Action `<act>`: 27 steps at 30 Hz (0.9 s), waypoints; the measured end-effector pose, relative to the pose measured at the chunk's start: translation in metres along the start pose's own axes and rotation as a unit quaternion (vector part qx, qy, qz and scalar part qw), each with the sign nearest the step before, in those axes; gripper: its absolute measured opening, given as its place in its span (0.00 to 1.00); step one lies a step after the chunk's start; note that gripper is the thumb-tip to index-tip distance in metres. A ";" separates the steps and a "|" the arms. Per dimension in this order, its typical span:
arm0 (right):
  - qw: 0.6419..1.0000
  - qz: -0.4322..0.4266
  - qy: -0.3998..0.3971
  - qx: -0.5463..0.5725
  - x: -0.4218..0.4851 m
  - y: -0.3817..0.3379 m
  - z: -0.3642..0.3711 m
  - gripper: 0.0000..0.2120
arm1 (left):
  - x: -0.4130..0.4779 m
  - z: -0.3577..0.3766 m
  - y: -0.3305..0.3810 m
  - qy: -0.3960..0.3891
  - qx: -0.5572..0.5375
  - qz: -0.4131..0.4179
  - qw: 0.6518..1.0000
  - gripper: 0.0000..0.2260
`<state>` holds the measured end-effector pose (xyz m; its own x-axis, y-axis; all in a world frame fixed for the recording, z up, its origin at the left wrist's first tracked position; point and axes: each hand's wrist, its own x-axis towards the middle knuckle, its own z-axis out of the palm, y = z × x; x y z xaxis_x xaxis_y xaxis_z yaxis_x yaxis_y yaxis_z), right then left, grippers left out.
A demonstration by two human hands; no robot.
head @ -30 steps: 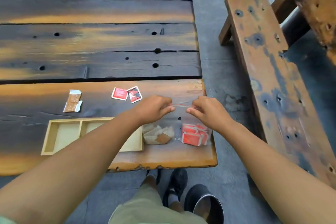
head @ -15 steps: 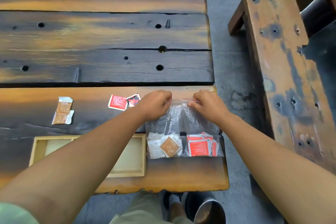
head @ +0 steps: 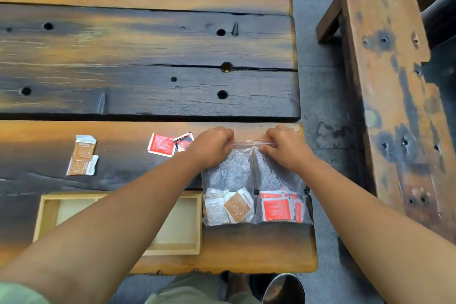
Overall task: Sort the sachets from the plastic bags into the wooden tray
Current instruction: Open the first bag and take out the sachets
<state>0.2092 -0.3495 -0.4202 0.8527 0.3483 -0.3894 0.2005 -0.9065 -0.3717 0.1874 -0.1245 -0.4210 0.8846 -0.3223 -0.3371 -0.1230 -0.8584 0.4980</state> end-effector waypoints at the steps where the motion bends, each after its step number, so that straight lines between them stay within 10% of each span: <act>1: 1.000 -0.002 0.002 0.008 0.000 -0.003 -0.002 0.11 | -0.001 -0.002 0.000 0.004 -0.008 -0.005 1.000 0.07; 27: 0.990 -0.081 -0.109 -0.041 0.024 -0.095 -0.005 0.05 | -0.054 0.004 -0.026 0.078 -0.346 -0.286 0.890 0.11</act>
<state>0.2130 -0.2560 -0.3901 0.6837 0.5257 -0.5061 0.3722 -0.8478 -0.3779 0.1413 -0.0861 -0.4190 0.7718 0.1936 -0.6057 0.6265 -0.3950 0.6719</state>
